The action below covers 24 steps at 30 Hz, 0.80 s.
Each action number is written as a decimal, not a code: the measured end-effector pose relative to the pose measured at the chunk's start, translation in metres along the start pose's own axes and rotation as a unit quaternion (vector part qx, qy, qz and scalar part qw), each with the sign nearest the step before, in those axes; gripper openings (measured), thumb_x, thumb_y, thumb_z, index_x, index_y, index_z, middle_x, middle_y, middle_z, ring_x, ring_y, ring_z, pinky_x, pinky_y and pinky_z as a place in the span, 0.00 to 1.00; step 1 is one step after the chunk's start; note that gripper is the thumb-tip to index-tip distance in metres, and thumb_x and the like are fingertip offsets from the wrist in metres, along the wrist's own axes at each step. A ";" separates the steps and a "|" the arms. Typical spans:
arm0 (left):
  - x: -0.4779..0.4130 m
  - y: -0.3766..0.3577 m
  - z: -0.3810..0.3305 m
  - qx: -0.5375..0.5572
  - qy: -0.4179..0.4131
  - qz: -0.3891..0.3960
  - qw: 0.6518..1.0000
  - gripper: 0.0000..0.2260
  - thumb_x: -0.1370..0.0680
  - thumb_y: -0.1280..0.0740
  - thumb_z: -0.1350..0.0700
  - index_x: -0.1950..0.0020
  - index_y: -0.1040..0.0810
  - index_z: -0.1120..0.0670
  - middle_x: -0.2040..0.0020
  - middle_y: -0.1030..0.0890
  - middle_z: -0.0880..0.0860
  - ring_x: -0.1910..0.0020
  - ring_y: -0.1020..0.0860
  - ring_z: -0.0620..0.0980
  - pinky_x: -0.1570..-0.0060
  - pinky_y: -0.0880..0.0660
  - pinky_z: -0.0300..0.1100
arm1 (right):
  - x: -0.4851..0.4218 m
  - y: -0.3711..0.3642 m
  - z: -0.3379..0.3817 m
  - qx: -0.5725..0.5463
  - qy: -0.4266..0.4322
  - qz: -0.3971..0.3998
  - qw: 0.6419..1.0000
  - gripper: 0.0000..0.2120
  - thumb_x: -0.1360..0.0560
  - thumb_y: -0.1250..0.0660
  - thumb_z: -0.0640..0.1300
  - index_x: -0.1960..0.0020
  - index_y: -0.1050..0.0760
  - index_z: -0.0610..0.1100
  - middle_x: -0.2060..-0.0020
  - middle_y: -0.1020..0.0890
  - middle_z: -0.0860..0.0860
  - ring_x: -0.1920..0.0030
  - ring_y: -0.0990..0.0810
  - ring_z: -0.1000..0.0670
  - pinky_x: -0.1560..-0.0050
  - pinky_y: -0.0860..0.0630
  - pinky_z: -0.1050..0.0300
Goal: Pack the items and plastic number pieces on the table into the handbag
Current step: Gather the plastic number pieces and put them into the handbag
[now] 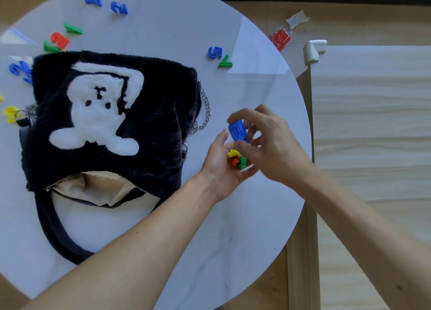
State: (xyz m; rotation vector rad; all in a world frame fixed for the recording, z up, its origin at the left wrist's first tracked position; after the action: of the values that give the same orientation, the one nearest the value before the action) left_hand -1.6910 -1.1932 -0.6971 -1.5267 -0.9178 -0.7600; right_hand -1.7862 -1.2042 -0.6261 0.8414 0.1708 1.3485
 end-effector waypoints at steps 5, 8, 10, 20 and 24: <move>0.010 -0.010 -0.023 0.022 -0.014 0.047 0.999 0.24 0.16 0.49 0.49 0.60 0.17 0.54 0.61 0.17 0.51 0.60 0.17 0.47 0.59 0.23 0.38 | 0.007 -0.007 0.037 0.159 0.034 0.028 0.986 0.17 0.26 0.35 0.37 0.42 0.21 0.53 0.53 0.31 0.50 0.57 0.26 0.47 0.58 0.25 0.46; 0.015 -0.004 -0.037 0.042 -0.031 0.027 0.998 0.24 0.15 0.50 0.44 0.53 0.20 0.56 0.60 0.17 0.52 0.60 0.17 0.48 0.55 0.24 0.39 | -0.001 -0.008 0.057 0.253 0.091 0.030 0.963 0.11 0.27 0.34 0.41 0.47 0.20 0.51 0.57 0.31 0.52 0.55 0.30 0.50 0.56 0.28 0.50; 0.016 -0.001 -0.046 0.057 -0.041 0.012 0.997 0.21 0.16 0.47 0.44 0.55 0.22 0.55 0.63 0.21 0.51 0.65 0.22 0.46 0.60 0.28 0.37 | -0.007 -0.004 0.064 0.242 0.101 0.030 0.964 0.09 0.26 0.33 0.47 0.47 0.19 0.54 0.57 0.28 0.53 0.53 0.31 0.51 0.51 0.31 0.54; 0.021 0.026 -0.053 -0.011 -0.025 -0.041 0.999 0.21 0.16 0.43 0.46 0.65 0.26 0.55 0.66 0.24 0.52 0.71 0.27 0.47 0.77 0.36 0.35 | -0.168 0.000 0.017 0.295 -0.002 0.010 0.956 0.36 0.25 0.32 0.39 0.21 0.42 0.54 0.31 0.36 0.44 0.36 0.29 0.42 0.49 0.23 0.46; 0.023 0.034 -0.058 -0.022 -0.043 -0.026 0.998 0.21 0.16 0.42 0.47 0.63 0.24 0.56 0.65 0.22 0.52 0.68 0.26 0.48 0.74 0.33 0.35 | -0.205 -0.018 0.003 0.362 0.016 0.040 0.931 0.34 0.27 0.36 0.31 0.26 0.35 0.55 0.34 0.35 0.44 0.37 0.32 0.41 0.57 0.24 0.48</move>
State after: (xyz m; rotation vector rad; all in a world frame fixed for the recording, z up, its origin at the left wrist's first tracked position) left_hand -1.6488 -1.2490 -0.6846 -1.5906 -1.0132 -0.7607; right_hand -1.8226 -1.3899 -0.7067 1.4525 0.6961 1.3852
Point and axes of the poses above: each hand's wrist, its own x-axis away from the middle knuckle, its own y-axis out of the back of the hand, z = x × y, the point moved 7 cm from there along -x, towards the middle knuckle
